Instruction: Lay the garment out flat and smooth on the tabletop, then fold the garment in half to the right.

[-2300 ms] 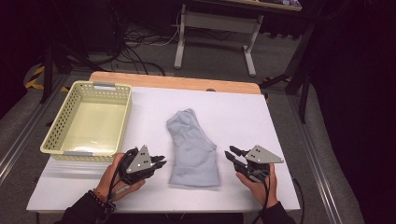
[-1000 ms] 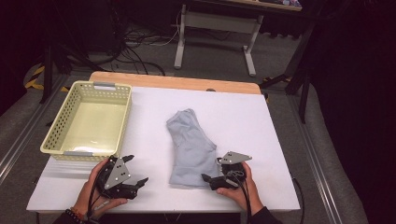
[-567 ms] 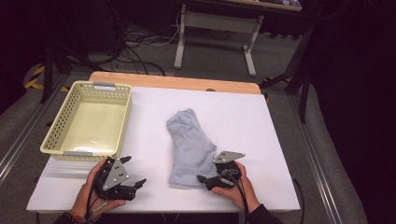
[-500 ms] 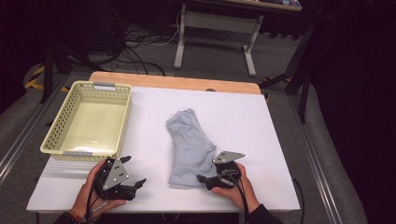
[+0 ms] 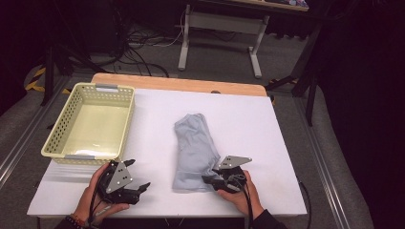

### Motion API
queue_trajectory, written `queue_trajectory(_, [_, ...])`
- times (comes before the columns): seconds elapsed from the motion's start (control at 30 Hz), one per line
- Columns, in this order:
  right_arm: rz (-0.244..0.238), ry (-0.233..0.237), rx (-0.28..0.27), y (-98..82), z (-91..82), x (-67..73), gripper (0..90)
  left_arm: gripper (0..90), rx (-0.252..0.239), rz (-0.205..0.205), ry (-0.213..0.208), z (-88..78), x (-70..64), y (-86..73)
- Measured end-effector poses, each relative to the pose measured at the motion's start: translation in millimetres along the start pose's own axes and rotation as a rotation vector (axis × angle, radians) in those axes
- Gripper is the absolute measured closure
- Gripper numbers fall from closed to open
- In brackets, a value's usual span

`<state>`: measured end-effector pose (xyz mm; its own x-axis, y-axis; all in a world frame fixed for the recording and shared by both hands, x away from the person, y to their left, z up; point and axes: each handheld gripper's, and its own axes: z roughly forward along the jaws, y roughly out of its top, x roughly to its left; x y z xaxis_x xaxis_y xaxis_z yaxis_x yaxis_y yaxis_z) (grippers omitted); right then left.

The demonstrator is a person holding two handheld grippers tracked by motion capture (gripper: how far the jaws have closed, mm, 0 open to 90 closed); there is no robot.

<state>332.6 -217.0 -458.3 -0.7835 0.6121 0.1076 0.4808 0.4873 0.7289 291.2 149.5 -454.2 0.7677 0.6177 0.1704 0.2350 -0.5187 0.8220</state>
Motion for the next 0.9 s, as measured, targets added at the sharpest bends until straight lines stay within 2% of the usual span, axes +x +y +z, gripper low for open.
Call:
queue_trajectory(0.17, [-0.009, -0.004, -0.01, -0.7, -0.6, 0.9, 67.7, 13.6, 0.005, 0.001, 0.003, 1.0, -1.4, 1.1])
queue_trajectory(0.23, [-0.016, -0.009, -0.014, -0.8, -0.9, 1.9, 68.3, 14.4, 0.01, -0.026, 0.01, 3.6, -1.3, 2.6])
queue_trajectory(0.3, [-0.026, -0.015, -0.019, -1.4, -1.2, 2.7, 68.6, 14.6, 0.009, -0.06, -0.006, 7.2, -0.4, 6.6])
queue_trajectory(0.37, [-0.034, -0.02, -0.023, -1.5, -1.2, 3.1, 68.7, 14.6, 0.012, -0.094, -0.006, 13.2, 0.0, 14.5])
queue_trajectory(0.5, [-0.043, -0.029, -0.031, -2.6, -1.5, 4.2, 68.8, 13.3, 0.0, -0.109, -0.043, 25.6, 0.5, 36.7])
queue_trajectory(0.53, [-0.043, -0.029, -0.031, -2.6, -1.5, 4.2, 68.8, 13.2, 0.0, -0.109, -0.043, 25.6, 0.5, 36.7])
queue_trajectory(0.6, [-0.048, -0.037, -0.035, -3.2, -1.6, 5.4, 68.7, 12.0, -0.014, -0.121, -0.076, 39.9, 1.5, 58.7])
queue_trajectory(0.67, [-0.047, -0.039, -0.037, -3.4, -1.6, 5.6, 68.7, 11.1, -0.019, -0.131, -0.094, 49.9, 2.4, 70.2])
queue_trajectory(0.73, [-0.048, -0.042, -0.037, -3.4, -1.5, 5.9, 68.5, 10.1, -0.019, -0.181, -0.13, 64.5, 6.0, 82.7])
queue_trajectory(0.8, [-0.048, -0.044, -0.039, -3.7, -1.6, 6.2, 68.5, 10.0, -0.008, -0.225, -0.135, 77.8, 9.7, 90.0])
queue_trajectory(0.9, [-0.056, -0.051, -0.042, -3.9, -1.6, 7.2, 68.2, 8.8, 0.02, -0.292, -0.174, 102.1, 14.4, 97.0])
